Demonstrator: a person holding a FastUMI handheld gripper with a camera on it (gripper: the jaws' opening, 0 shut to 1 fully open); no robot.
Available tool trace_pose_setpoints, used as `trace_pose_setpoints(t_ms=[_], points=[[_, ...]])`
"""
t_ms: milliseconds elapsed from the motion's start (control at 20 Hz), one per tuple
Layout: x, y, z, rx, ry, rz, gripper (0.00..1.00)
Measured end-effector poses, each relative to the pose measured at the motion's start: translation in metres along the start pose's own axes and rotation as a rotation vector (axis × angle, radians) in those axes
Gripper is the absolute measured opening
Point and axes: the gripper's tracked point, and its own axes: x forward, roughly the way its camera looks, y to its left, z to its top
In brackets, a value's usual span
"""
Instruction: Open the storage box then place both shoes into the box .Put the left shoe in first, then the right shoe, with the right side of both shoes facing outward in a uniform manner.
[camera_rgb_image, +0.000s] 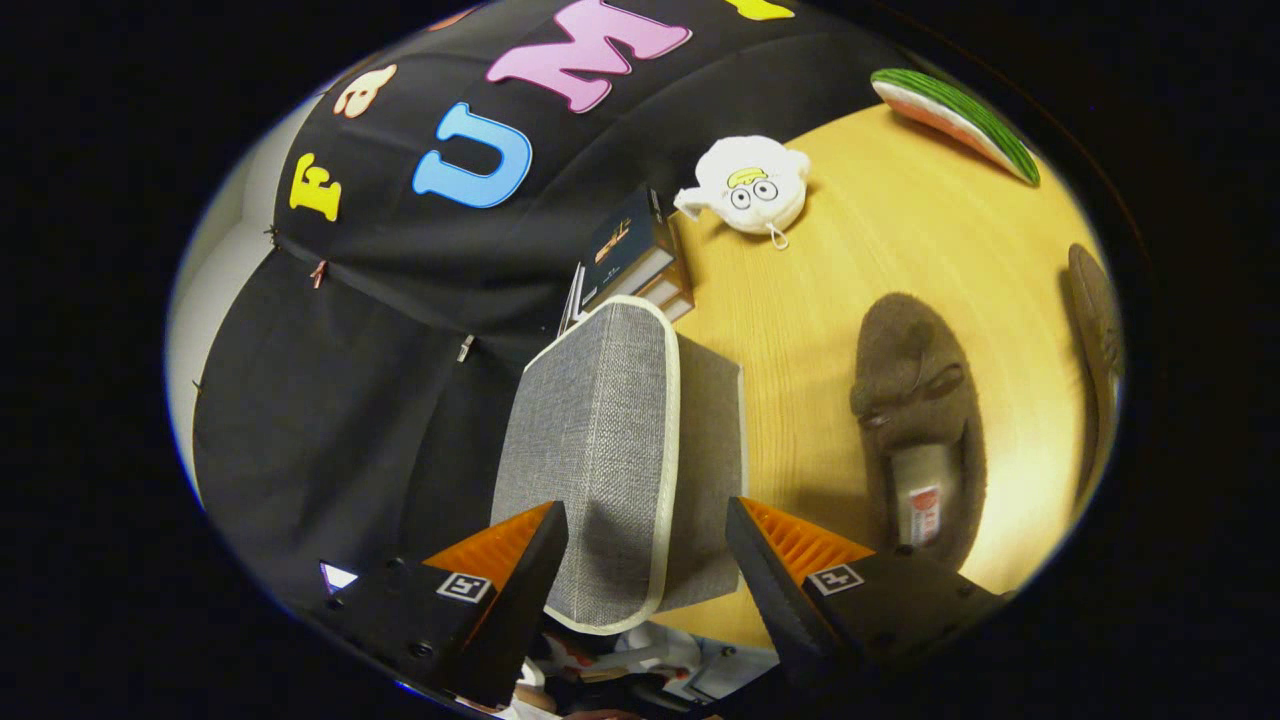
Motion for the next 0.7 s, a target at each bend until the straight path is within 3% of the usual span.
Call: trace_pose_setpoints(t_ms=[350,450,500,550,700], points=[[0.022,0.005,-0.018,0.206,0.11,0.126,0.95],[0.024,0.009,-0.019,0.271,0.123,0.167,0.8],[0.025,0.012,-0.02,0.298,0.133,0.183,0.78],[0.023,0.011,-0.02,0.32,0.147,0.193,0.68],[0.025,0.012,-0.021,0.375,0.19,0.221,0.65]])
